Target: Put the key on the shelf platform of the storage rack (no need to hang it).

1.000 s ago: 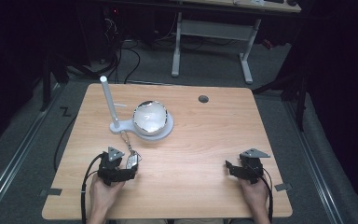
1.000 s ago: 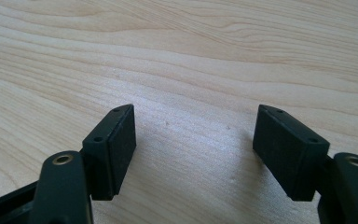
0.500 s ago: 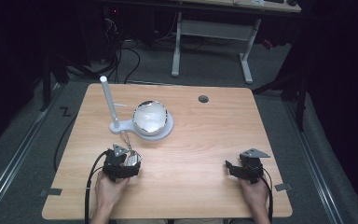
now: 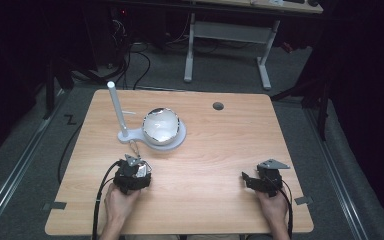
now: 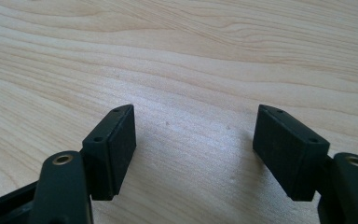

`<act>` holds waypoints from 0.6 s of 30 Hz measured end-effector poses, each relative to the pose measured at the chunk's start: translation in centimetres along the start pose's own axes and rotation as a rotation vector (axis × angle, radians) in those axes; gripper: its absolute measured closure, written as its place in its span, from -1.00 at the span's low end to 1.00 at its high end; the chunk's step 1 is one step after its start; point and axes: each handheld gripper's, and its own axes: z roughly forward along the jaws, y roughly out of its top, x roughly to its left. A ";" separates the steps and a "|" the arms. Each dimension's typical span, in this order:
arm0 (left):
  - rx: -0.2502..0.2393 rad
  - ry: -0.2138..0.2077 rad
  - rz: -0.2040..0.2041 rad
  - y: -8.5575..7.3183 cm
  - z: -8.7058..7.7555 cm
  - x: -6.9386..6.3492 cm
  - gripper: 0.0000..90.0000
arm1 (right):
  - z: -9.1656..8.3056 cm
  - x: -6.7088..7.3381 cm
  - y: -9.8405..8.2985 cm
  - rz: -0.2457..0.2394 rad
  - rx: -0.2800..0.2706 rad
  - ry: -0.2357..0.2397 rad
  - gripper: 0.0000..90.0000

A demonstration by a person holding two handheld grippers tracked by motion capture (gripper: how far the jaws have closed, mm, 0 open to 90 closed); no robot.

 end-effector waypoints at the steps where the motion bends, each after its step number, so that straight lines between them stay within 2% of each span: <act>1: -0.001 0.000 0.001 0.0 0.0 0.0 -0.15 | 0.0 0.0 0.0 0.000 0.000 0.000 -0.32; 8: -0.007 0.014 0.008 -0.1 -0.2 0.3 0.07 | 0.0 0.0 0.0 -0.001 0.000 0.000 -0.32; 18: -0.018 0.002 0.020 -0.3 -0.2 0.5 0.11 | 0.0 0.0 0.0 0.000 0.000 0.000 -0.32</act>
